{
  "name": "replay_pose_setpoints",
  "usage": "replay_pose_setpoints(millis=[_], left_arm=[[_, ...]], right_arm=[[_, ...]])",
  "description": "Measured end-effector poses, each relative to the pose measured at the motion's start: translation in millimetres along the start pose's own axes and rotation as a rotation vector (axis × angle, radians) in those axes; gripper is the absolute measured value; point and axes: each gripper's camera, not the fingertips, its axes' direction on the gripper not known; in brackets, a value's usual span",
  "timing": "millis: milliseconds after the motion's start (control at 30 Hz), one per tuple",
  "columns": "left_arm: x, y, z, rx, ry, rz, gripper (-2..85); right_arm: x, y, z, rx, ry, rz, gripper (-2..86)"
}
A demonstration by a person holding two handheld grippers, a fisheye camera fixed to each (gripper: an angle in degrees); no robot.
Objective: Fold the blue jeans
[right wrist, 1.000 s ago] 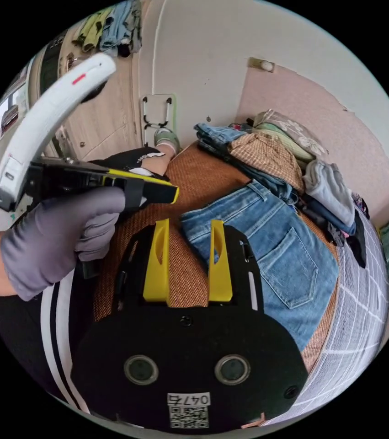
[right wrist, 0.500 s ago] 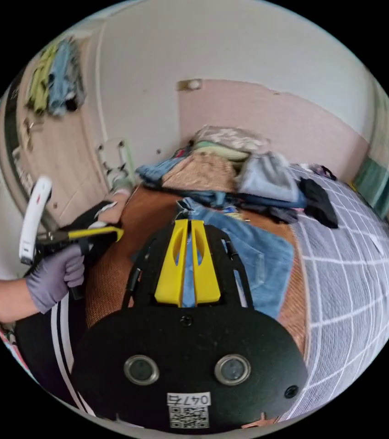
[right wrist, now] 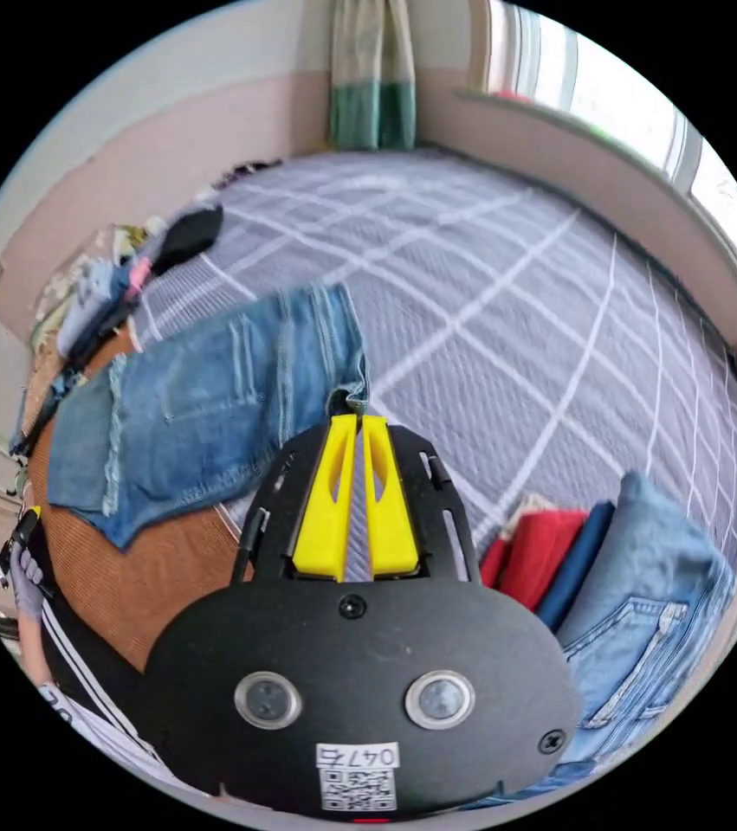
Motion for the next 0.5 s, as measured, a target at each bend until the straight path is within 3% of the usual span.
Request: replay_pose_setpoints(millis=[133,333,500], left_arm=[[2.8,-10.1,9.7,-0.018,0.000,0.030,-1.0],[-5.0,-30.0,20.5,-0.013,0.052,0.018,-1.0],[0.3,-48.6,29.0,-0.002,0.067,0.055,-0.8]], right_arm=[[18.1,21.5,23.9,0.033,-0.064,0.095,-0.1],[14.7,19.7,37.9,0.035,0.027,0.064,-0.2],[37.9,23.9,66.1,0.034,0.049,0.236,0.3]])
